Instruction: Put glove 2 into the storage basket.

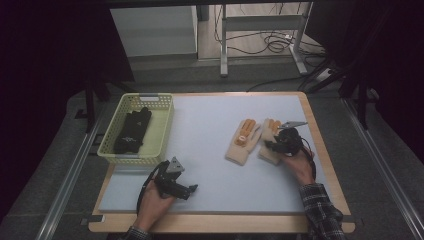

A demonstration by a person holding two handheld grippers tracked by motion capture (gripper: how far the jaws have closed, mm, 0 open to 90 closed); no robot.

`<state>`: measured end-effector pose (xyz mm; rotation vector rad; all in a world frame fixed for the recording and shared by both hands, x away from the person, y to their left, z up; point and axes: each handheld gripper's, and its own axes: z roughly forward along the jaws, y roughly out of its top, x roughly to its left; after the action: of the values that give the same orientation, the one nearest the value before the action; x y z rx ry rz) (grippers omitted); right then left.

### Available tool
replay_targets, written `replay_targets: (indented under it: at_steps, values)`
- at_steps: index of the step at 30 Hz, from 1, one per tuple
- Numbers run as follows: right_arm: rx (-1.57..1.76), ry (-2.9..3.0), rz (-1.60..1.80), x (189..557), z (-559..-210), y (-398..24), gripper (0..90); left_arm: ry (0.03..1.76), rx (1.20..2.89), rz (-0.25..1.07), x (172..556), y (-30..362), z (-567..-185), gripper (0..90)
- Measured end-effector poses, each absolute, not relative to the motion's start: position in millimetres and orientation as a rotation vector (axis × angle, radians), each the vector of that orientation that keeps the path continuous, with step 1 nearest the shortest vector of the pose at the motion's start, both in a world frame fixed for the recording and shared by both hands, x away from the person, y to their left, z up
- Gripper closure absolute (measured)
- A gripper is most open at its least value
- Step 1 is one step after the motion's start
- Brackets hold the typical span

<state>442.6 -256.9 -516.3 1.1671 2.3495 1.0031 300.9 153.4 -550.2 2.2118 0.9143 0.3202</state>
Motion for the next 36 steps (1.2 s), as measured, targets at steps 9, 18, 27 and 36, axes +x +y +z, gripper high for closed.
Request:
replay_targets:
  at_steps: [9,18,27,36]
  values:
    - [1.096,2.329,1.073,423,-491,-253,58.2,0.914,2.212,0.321,301,153,-550,0.5]
    - [0.948,2.368,1.206,386,-453,-220,57.7,0.913,2.213,0.323,301,154,-550,0.5]
    - [0.799,2.461,1.268,358,-445,-156,56.9,0.914,2.211,0.322,301,154,-550,0.6]
    - [0.808,2.553,1.22,364,-483,-99,55.7,0.915,2.21,0.322,301,153,-550,0.6]
